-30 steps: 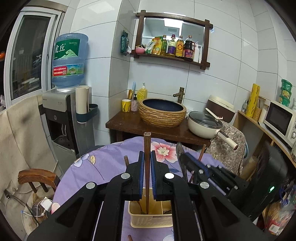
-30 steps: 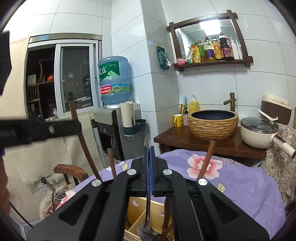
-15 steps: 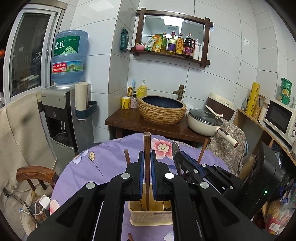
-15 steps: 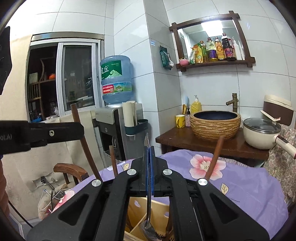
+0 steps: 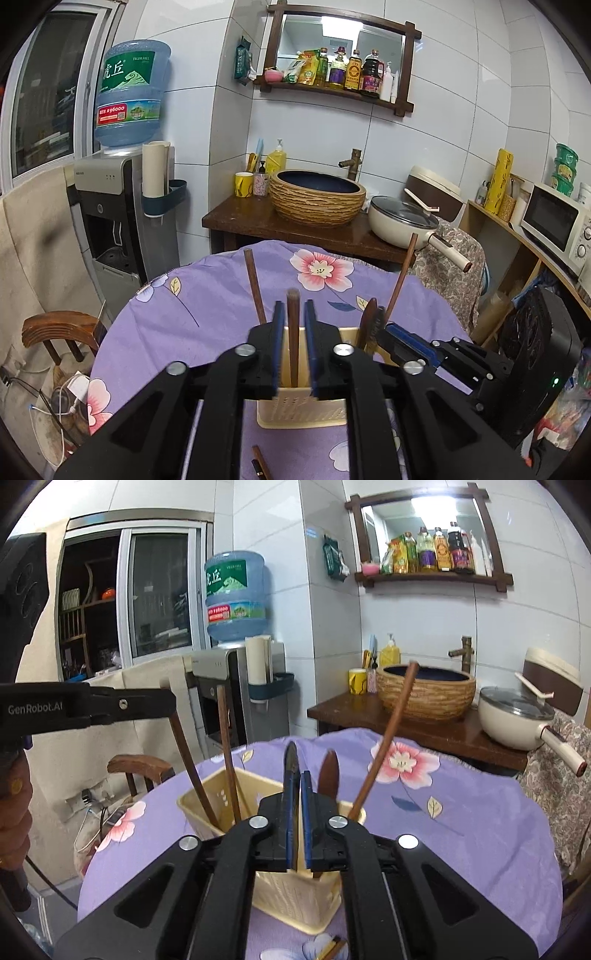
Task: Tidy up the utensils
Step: 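Move both open tools back down to the remaining chopsticks on the cloth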
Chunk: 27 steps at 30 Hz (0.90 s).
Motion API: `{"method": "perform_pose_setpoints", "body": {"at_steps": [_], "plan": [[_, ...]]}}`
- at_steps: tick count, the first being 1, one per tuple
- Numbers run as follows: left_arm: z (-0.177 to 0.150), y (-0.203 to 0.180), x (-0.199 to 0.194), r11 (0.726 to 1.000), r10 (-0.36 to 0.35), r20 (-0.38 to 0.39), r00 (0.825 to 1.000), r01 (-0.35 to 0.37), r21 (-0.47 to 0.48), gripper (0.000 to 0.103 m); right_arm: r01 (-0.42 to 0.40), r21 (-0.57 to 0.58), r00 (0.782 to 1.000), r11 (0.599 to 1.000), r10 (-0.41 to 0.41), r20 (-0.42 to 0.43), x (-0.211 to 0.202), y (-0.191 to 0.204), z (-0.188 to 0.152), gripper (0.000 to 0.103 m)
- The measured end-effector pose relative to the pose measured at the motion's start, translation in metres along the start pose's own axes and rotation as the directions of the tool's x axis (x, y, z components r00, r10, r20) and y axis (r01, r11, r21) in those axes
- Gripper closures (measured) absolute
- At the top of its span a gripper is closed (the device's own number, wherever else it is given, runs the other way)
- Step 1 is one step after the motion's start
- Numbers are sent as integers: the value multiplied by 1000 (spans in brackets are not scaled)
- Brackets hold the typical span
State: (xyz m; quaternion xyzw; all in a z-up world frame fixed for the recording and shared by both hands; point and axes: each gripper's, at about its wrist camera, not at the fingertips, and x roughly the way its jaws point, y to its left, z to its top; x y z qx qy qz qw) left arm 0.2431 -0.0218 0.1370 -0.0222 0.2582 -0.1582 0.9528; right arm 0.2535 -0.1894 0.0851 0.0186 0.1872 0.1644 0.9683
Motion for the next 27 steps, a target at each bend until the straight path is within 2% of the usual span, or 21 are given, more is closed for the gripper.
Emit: {"method": "perform_pose_setpoints", "body": {"at_steps": [1,2,6,8,10,14,16,19,23,27], "plan": [[-2,0,-1,1000,-4,2,1000,4,-2,71,-1,6,1000,1000,1,-1,-2,-2,-2,72],[-4,1,-3,1000,-8,8,1000,9,-7,61,6,19,1000,1000,-6,8,-7,-4,-5,53],[-16,0,-12,1000,10,31,999,-10,2,52,22,40,1000,999,-22,6,-22,-10,-14,52],[-25,-1,-17,1000,26,40,999,-27,9,35,30,38,1000,999,-29,-11,-28,-12,-20,52],[-39,-2,-25,999,47,56,997,-48,14,25,34,33,999,999,-33,-36,-33,-11,-28,52],[-63,-4,-30,997,78,48,996,-79,17,11,56,27,991,998,-53,-125,-39,-11,-53,50],[-77,-3,-30,995,95,23,995,-95,15,10,60,36,982,998,-53,-183,-39,-11,-69,49],[-94,1,-28,992,122,-11,993,-121,21,7,53,55,969,997,-39,-242,-41,-11,-90,40],[-121,10,-24,987,161,-74,984,-159,31,7,73,48,952,996,-55,-299,-44,-9,-116,40],[-146,28,-23,981,192,-133,972,-193,4,7,97,19,937,995,-85,-338,-50,-4,-133,40]]}}
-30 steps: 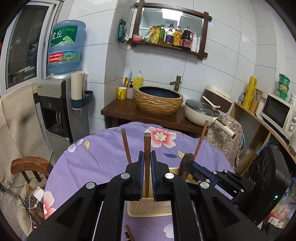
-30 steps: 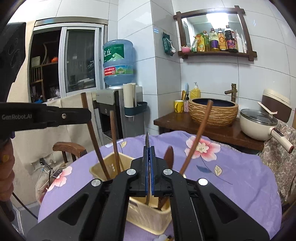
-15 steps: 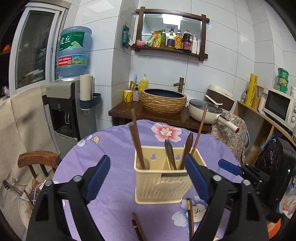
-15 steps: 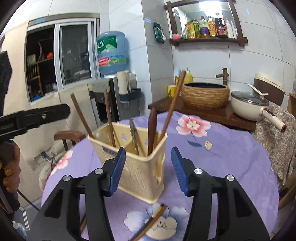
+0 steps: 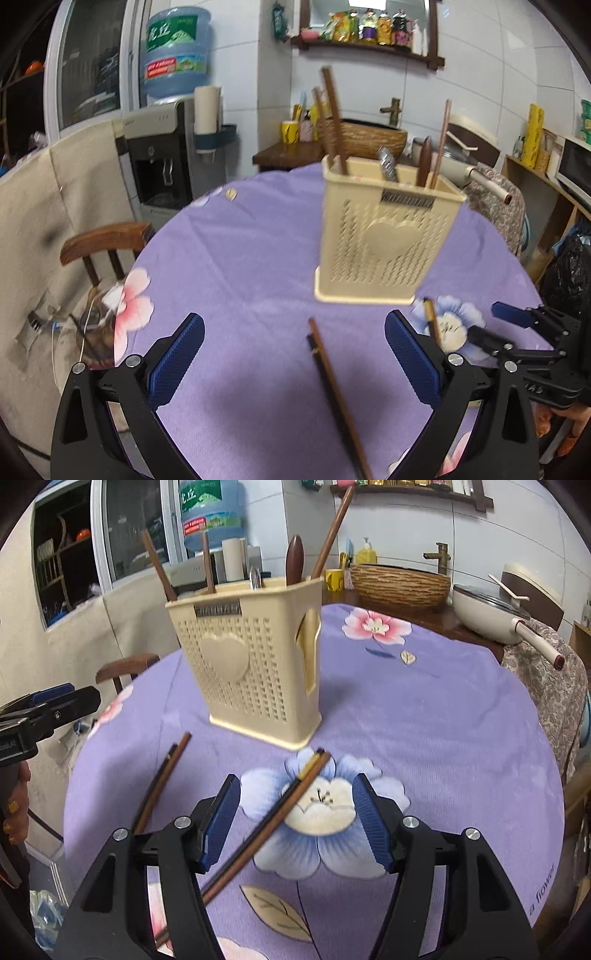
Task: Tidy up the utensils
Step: 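Move both open tools back down to the remaining chopsticks on the cloth, then grasp a wooden chopstick with the left tool while the right tool grasps another chopstick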
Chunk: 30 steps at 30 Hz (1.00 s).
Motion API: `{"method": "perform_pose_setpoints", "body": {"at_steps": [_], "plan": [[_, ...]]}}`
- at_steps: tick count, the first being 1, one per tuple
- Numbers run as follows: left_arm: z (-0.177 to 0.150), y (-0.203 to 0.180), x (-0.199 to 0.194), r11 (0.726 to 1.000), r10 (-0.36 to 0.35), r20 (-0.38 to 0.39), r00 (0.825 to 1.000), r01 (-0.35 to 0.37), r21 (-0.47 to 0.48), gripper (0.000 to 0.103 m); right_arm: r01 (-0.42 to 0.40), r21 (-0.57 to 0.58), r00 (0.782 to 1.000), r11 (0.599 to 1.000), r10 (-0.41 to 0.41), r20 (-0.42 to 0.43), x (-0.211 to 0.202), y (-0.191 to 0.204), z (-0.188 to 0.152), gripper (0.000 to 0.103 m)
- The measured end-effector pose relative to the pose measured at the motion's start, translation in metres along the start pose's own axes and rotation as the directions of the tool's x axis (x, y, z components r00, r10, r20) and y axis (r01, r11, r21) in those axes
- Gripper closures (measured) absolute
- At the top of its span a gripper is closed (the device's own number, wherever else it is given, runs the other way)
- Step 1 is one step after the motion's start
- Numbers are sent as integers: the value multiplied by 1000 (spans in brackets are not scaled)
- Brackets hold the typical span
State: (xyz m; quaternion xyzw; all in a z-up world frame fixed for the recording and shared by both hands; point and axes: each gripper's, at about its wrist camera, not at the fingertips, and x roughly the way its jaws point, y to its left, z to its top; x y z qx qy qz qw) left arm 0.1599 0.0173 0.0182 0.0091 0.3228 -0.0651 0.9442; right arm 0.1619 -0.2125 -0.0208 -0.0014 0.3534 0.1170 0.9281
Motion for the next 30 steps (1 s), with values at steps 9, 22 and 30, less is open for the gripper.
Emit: {"method": "perform_pose_setpoints", "body": {"at_steps": [9,22,30], "plan": [[-38,8,24,1000,-20,-128,992,19,-9,36,37,-7,995,999,-38,-88,14,6,-17,40],[-60,-16,49,999,-23,-190,981,30,32,49,82,-3,986,997,-81,-143,36,15,-22,40],[-63,-4,47,998,53,-199,979,-44,47,51,158,-28,975,987,-160,-156,30,-4,-24,45]]}}
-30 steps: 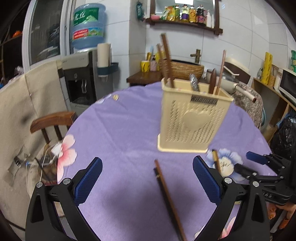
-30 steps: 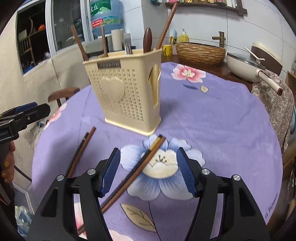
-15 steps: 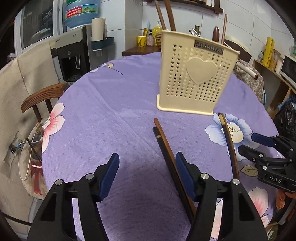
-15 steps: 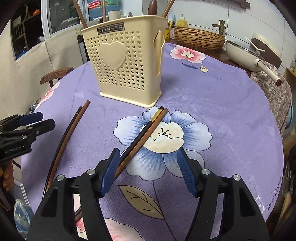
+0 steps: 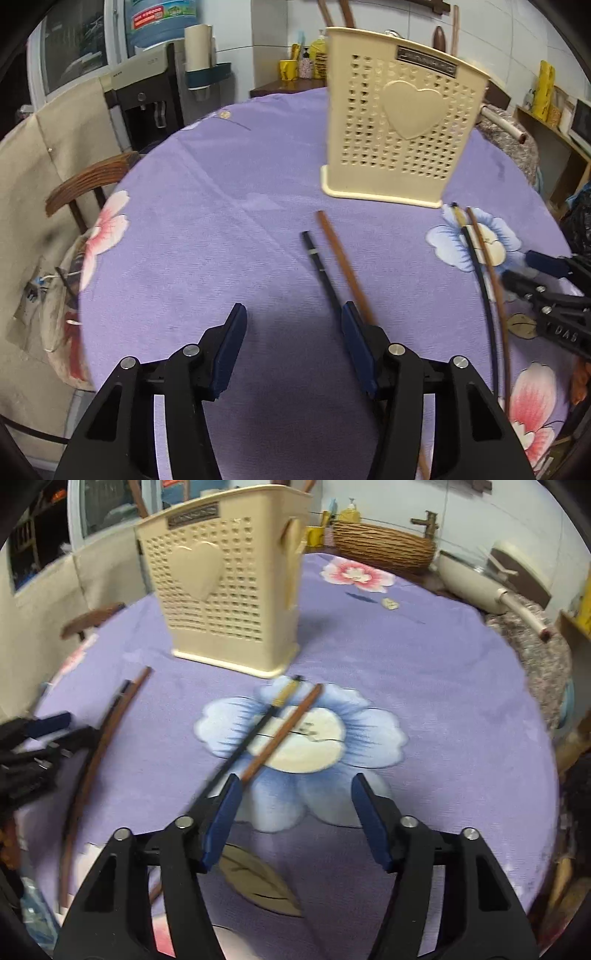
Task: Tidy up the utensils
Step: 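Grasp a wooden chopstick with the left tool while the right tool grasps another chopstick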
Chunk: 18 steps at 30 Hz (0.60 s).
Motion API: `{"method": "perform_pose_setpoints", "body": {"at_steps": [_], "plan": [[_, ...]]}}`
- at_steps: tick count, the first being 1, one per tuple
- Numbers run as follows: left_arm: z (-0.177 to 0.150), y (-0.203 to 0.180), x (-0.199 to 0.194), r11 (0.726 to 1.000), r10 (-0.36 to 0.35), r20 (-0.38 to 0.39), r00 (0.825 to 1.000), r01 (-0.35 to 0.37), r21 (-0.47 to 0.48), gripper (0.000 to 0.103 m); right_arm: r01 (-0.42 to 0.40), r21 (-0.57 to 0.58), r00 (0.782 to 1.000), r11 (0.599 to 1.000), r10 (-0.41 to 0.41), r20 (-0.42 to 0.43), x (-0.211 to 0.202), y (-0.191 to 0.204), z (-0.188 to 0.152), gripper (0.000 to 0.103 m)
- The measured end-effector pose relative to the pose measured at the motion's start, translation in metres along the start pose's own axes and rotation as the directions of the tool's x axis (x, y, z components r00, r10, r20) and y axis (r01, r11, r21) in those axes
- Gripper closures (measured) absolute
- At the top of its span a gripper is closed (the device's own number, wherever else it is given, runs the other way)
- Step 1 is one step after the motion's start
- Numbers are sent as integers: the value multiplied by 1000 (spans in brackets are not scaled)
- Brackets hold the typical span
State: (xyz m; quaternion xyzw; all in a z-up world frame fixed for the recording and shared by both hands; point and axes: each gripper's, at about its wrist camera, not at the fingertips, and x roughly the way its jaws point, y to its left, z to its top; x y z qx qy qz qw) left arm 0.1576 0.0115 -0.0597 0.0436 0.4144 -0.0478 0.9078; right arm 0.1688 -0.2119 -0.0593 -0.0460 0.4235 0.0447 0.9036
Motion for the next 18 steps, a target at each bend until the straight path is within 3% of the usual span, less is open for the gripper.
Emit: {"method": "perform_pose_setpoints", "body": {"at_steps": [2,6,10,15,18], "plan": [[1,8,1,1000,25,-8,1000,-25,-12,51,-37,52,999,998,37,2,-1,-11,-1,45],[5,18,-2,995,-36,7,999,37,-94,51,-66,92,998,994,64,20,-1,-17,1,45],[12,5,-2,996,-59,25,998,60,-70,51,-113,118,994,986,112,21,5,-13,9,47],[17,1,12,996,-48,1,999,48,-81,52,-121,162,992,979,125,-11,19,-11,21,60],[17,3,16,994,-51,-4,999,50,-98,54,-120,178,992,977,125,-17,23,-9,25,62]]}}
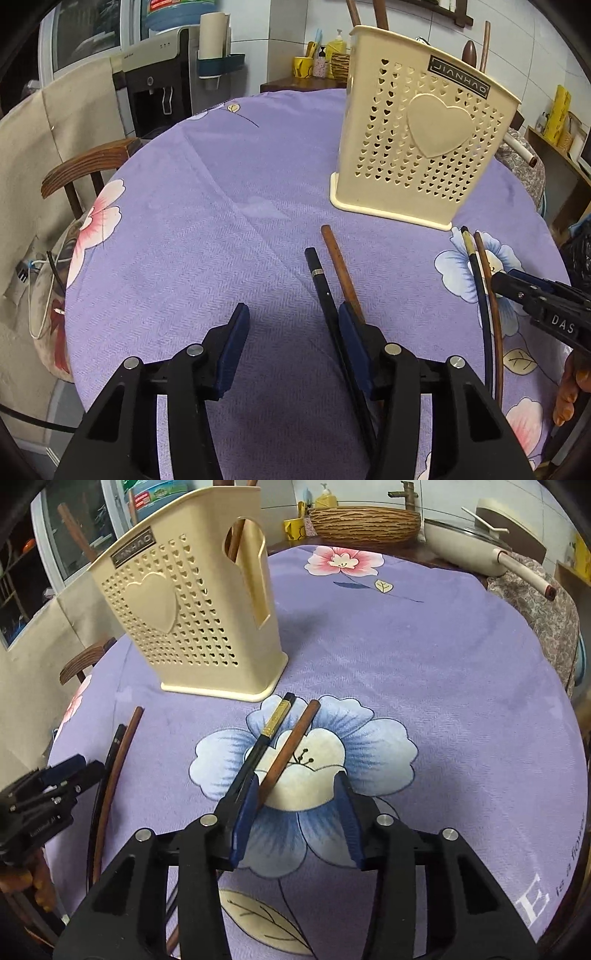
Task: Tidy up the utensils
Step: 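Grasp a wooden chopstick with the left tool while the right tool grasps another chopstick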
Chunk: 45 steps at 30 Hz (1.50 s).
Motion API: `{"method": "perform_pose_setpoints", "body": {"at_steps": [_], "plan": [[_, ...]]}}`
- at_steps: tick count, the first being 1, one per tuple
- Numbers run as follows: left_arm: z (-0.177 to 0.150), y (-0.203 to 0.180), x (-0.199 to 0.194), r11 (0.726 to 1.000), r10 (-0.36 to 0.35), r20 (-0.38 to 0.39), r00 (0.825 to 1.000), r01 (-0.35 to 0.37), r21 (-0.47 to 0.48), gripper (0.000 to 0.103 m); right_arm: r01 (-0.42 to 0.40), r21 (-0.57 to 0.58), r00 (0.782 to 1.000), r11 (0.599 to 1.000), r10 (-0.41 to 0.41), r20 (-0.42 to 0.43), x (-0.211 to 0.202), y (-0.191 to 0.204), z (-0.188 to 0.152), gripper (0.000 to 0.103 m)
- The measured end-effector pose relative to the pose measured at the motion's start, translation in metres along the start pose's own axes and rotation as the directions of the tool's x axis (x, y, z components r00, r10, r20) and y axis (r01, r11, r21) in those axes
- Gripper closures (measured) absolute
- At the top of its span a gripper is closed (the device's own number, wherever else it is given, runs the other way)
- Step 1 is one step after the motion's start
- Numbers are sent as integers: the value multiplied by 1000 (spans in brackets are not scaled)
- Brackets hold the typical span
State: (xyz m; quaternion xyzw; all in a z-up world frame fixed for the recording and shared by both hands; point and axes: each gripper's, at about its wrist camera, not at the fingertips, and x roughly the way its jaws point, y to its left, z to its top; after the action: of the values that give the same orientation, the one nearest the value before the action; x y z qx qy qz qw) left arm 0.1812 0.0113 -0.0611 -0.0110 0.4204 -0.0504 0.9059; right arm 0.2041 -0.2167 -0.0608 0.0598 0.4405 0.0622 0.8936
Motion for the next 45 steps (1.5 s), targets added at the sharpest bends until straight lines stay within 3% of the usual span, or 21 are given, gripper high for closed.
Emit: {"method": "perform_pose_setpoints", "body": {"at_steps": [8,13,25,45], "plan": [[10,-10,12,998,48,-24,999,-47,40,68,70,-47,997,996,-70,-17,15,11,15,81],[17,-18,19,997,55,-36,998,-53,63,72,62,-24,998,998,-63,-25,20,9,24,84],[24,-32,25,994,52,-47,998,-47,98,93,61,5,998,998,-61,-26,29,6,36,90],[34,-32,32,996,30,-51,998,-25,85,94,-18,83,1000,996,18,-4,25,-12,39,94]]}}
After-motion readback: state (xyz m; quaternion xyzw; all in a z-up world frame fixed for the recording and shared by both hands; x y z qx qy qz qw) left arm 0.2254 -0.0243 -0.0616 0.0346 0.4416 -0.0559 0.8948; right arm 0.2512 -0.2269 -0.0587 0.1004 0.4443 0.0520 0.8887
